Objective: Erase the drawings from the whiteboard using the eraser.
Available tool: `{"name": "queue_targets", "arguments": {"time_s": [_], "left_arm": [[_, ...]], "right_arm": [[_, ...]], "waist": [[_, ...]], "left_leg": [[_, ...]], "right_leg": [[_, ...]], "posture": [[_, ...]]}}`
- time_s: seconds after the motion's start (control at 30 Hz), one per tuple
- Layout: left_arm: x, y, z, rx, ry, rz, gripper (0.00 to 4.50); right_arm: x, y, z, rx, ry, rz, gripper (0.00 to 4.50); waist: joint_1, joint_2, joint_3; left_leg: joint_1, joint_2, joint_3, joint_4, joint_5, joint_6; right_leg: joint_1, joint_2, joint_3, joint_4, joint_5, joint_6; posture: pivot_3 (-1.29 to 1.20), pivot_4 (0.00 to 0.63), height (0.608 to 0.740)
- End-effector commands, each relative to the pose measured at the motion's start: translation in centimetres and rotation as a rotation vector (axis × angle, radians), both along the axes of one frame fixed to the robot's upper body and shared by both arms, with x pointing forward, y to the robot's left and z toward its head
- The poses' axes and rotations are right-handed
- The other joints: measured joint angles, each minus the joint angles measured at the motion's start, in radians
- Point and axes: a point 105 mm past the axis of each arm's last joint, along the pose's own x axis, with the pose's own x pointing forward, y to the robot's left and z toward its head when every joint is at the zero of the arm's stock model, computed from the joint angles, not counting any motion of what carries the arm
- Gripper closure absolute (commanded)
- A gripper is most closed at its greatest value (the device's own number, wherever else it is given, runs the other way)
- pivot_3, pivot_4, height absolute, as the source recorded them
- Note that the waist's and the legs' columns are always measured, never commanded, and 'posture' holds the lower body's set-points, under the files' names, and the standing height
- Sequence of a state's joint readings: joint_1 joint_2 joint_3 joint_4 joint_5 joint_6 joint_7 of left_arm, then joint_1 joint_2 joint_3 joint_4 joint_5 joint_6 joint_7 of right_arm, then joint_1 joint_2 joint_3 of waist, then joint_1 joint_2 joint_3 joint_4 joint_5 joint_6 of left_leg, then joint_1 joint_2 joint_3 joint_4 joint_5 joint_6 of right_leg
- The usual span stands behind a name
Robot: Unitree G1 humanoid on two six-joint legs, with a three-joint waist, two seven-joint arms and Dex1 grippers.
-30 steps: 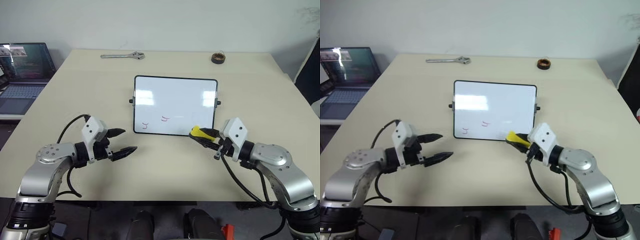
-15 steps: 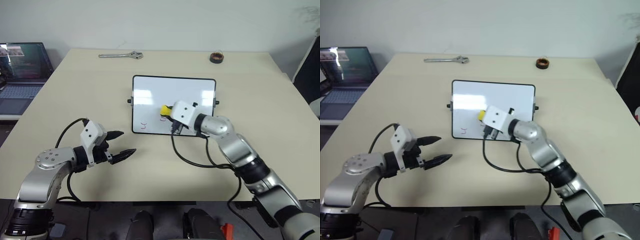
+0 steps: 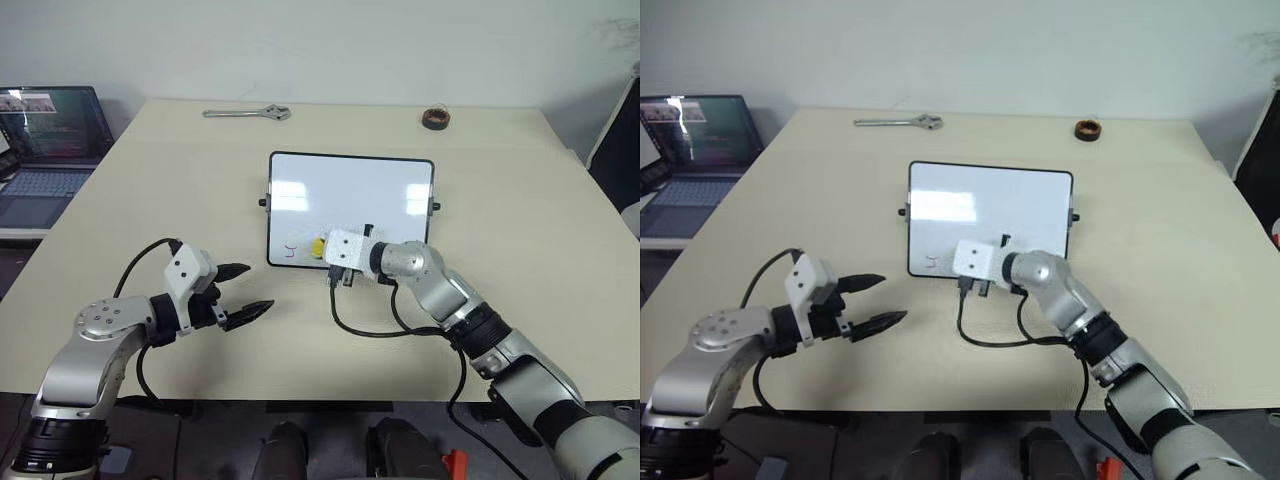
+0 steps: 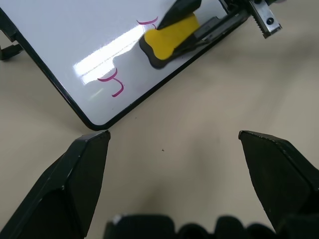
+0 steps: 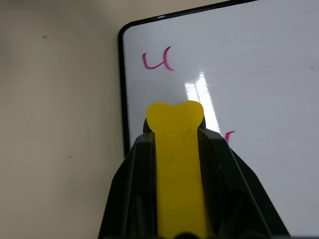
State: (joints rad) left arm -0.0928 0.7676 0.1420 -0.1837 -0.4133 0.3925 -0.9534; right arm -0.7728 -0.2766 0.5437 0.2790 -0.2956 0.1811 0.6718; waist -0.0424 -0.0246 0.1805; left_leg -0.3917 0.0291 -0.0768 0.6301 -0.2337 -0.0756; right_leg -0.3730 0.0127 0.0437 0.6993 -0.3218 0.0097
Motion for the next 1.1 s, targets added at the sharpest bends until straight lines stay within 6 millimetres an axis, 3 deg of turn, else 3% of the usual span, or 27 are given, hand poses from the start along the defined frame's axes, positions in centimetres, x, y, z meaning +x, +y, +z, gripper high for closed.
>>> {"name": "queue_targets", "arguments": {"time_s": [0.03,0.1,0.17,0.27,0.37,0.47,0.5,0.7,0.8,0.9,1.03,1.1], "left_arm": [[0.3,-0.4,0.7,0.007,-0.044,-0.023,0.0],[0.3,-0.4,0.7,0.006,-0.045,-0.026,0.0],[0.3,-0.5,0.6,0.006,-0.044,-0.029,0.0],[0.2,-0.5,0.5,0.004,-0.042,-0.032,0.0],[0.2,-0.5,0.5,0.002,-0.043,-0.032,0.0],[0.3,-0.7,0.6,0.001,-0.044,-0.035,0.0],[0.3,-0.8,0.7,0.0,-0.045,-0.036,0.0],[0.3,-1.0,0.9,0.0,-0.044,-0.041,0.0],[0.3,-1.1,0.9,-0.001,-0.045,-0.043,0.0],[0.4,-1.2,1.0,-0.004,-0.046,-0.044,0.0],[0.4,-1.3,1.0,-0.005,-0.046,-0.045,0.0],[0.4,-1.3,1.0,-0.005,-0.045,-0.044,0.0]], "right_arm": [[3.4,-1.7,3.5,0.087,-0.196,-0.198,3.67],[4.6,-2.3,5.3,0.15,-0.27,-0.273,3.67],[4.9,-2.8,5.3,0.139,-0.274,-0.285,3.67],[4.0,-2.8,2.7,0.039,-0.212,-0.219,3.67],[3.1,-2.6,1.3,-0.015,-0.18,-0.16,3.7],[0.8,-2.0,-1.4,-0.152,-0.112,-0.007,3.7],[0.9,-2.2,-1.5,-0.158,-0.117,-0.019,3.7],[4.3,-4.3,2.5,-0.077,-0.314,-0.219,3.81],[4.7,-4.9,2.8,-0.087,-0.33,-0.227,3.81],[4.1,-5.1,1.5,-0.119,-0.268,-0.197,3.82],[1.3,-4.1,-1.9,-0.226,-0.125,-0.034,3.82],[0.5,-3.9,-2.6,-0.239,-0.09,-0.004,3.83]], "waist": [[0.0,0.0,0.0],[-0.001,0.0,0.0],[0.005,0.0,0.0],[0.01,0.0,0.0],[0.009,0.0,0.0],[0.009,0.0,0.0],[0.009,0.0,0.0],[0.008,0.0,0.0],[0.013,0.0,0.0],[0.014,-0.001,0.0],[0.014,-0.002,-0.001],[0.01,-0.002,-0.001]], "left_leg": [[0.0,0.0,0.0,0.0,0.0,0.0],[0.0,0.0,0.0,0.0,0.0,0.0],[0.0,0.0,-0.001,0.0,0.001,-0.001],[0.0,0.0,-0.001,0.0,0.001,-0.001],[0.0,0.0,-0.001,0.0,0.001,-0.001],[0.0,0.0,-0.001,0.0,0.001,-0.001],[0.0,0.0,-0.001,0.0,0.001,-0.001],[0.001,0.0,-0.001,0.0,0.001,-0.001],[0.001,0.0,-0.001,0.0,0.002,-0.001],[0.001,0.0,-0.001,0.0,0.002,0.0],[0.001,0.0,-0.002,0.0,0.002,0.0],[0.001,0.0,-0.001,0.0,0.002,0.0]], "right_leg": [[0.0,0.0,0.0,0.0,0.0,0.0],[-0.001,0.001,0.0,0.002,0.0,-0.001],[-0.001,0.001,0.0,0.002,0.001,-0.001],[0.0,0.0,-0.001,0.001,0.0,-0.001],[0.0,0.0,0.0,0.0,0.0,-0.001],[0.0,0.0,0.0,0.0,0.0,-0.001],[0.0,0.0,0.0,0.0,0.0,-0.001],[0.0,0.001,0.0,0.001,0.001,-0.001],[0.001,0.001,0.0,0.001,0.001,-0.001],[0.001,0.001,-0.001,0.001,0.001,-0.001],[0.002,0.0,-0.001,0.0,0.001,-0.001],[0.002,0.0,-0.001,0.0,0.001,-0.001]], "posture": [[0.0,0.15,0.74],[0.0,0.15,0.74],[0.0,0.15,0.74],[0.0,0.15,0.74],[0.0,0.15,0.74],[0.0,0.15,0.74],[0.0,0.15,0.74],[0.0,0.15,0.74],[0.0,0.15,0.74],[0.0,0.15,0.74],[0.0,0.15,0.74],[0.0,0.15,0.74]]}}
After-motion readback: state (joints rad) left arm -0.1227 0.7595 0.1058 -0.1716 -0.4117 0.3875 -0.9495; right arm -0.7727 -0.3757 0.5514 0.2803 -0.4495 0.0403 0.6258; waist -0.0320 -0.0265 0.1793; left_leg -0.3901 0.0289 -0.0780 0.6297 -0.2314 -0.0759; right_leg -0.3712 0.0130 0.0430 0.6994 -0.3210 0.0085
